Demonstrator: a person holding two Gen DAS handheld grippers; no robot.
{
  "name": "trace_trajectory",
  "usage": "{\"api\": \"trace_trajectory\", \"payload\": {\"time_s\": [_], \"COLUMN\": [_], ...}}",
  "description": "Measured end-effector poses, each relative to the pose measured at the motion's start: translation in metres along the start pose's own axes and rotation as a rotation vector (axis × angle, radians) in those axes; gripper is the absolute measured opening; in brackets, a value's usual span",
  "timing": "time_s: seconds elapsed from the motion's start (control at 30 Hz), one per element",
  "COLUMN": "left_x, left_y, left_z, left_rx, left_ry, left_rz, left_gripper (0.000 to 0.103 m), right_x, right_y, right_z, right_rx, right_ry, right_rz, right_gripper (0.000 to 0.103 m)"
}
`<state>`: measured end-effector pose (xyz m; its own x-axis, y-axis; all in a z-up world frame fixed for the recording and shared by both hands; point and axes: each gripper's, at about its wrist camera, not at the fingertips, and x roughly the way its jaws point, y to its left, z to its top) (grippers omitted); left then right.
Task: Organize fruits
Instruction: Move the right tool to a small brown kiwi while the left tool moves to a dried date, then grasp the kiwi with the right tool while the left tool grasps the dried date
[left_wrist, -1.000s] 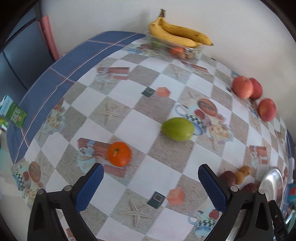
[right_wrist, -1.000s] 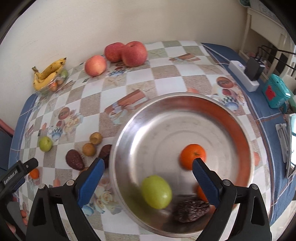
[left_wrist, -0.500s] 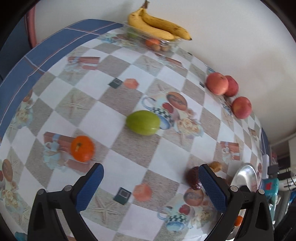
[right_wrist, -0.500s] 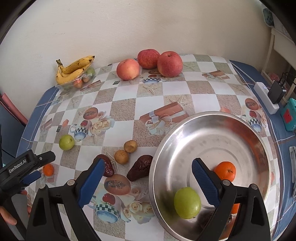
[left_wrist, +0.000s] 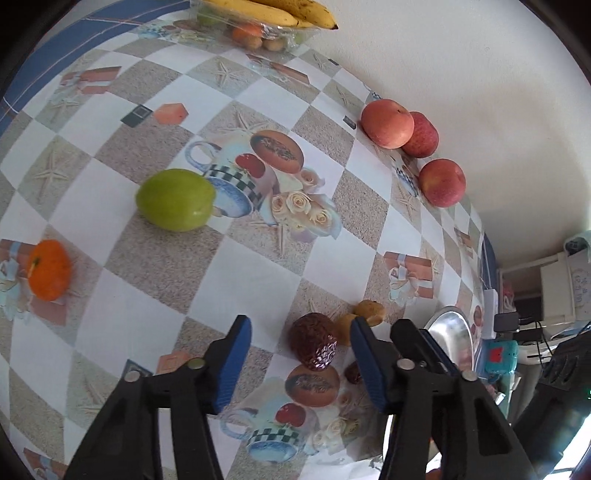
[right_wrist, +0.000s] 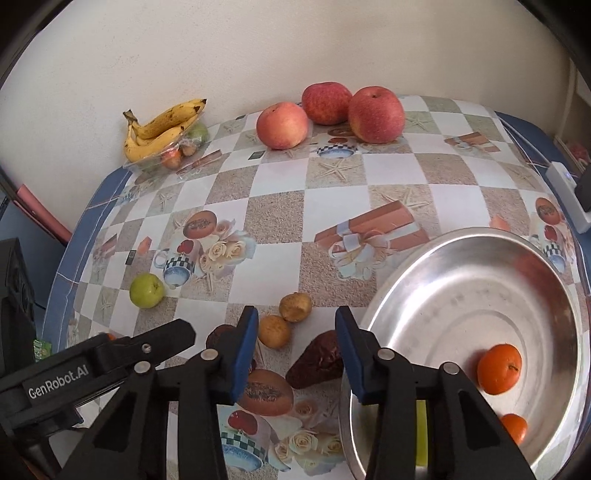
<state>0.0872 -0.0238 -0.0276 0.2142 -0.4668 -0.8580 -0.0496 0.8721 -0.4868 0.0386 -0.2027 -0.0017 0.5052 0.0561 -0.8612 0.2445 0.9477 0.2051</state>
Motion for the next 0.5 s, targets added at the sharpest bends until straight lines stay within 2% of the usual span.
{"api": "trace_trajectory", "payload": {"time_s": [0.07, 0.23, 0.33, 0.5], "left_x": [0.007, 0.020, 0.023, 0.026], "left_y": [0.001, 0.000, -0.002, 0.000], "left_z": [0.002, 0.002, 0.002, 0.003], "left_rx": [-0.019, -0.042, -0.041, -0.063], "left_ry": [0.021, 0.066, 0.073, 0.082], "left_rz": [-0.011, -0.031, -0.030, -0.051], "left_gripper": [0.052, 0.051, 0.044, 0.034], "right_x": [0.006, 0.023, 0.032, 0.041], "right_y": [0.001, -0.001, -0.002, -0.001], "right_z": [0.002, 0.005, 0.005, 0.005], "right_rx": [-0.007, -0.019, -0.024, -0.038], "right_ry": [0.008, 0.039, 0.057, 0.068], "right_rz": [0.002, -0.006, -0.005, -0.003], "right_gripper": [0.037, 0.035, 0.030, 0.028]}}
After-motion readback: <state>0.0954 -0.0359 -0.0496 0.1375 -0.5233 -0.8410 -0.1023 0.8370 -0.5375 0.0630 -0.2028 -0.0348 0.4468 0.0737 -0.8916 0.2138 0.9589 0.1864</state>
